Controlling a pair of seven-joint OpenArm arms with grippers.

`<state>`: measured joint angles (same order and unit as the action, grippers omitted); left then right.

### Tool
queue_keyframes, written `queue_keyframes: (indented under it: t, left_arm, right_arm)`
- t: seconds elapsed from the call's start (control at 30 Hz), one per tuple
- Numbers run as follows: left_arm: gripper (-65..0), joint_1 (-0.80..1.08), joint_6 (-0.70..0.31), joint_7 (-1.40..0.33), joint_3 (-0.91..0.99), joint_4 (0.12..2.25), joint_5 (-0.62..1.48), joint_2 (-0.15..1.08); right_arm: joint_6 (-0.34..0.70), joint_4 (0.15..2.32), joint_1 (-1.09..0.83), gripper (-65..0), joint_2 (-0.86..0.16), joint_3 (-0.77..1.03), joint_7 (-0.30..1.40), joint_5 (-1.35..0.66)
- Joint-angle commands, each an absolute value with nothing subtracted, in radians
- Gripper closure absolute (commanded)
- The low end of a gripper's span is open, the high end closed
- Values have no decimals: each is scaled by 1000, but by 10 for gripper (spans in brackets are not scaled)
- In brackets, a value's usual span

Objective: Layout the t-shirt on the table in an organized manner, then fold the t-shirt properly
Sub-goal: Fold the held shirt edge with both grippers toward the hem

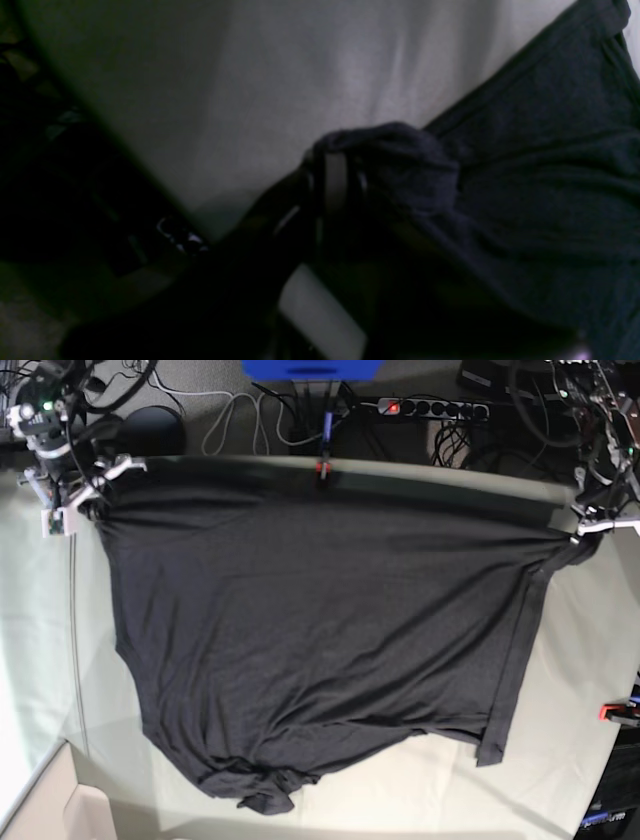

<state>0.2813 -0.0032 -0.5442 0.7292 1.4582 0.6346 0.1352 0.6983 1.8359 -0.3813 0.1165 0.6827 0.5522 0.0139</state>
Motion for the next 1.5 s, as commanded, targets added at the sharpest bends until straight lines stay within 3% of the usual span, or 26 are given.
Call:
queue_keyframes:
  t: [0.0,0.43,0.67,1.47]
  left_arm:
    - [0,262,-5,-521,733,1472,639,151]
    - [0,127,-5,-521,730,1469,631,151]
    - [0,68,2,-521,625,1463,630,151]
    - [0,-159,2,-513,611,1175,628,163]
  right_arm:
    - [698,1844,-366,0,108,685,522,-2]
    - [698,1684,-176,0,64,684,522,1]
    - [698,1581,-65,0,35,682,522,1]
    - [698,1268,236,0,-87,679,518,1]
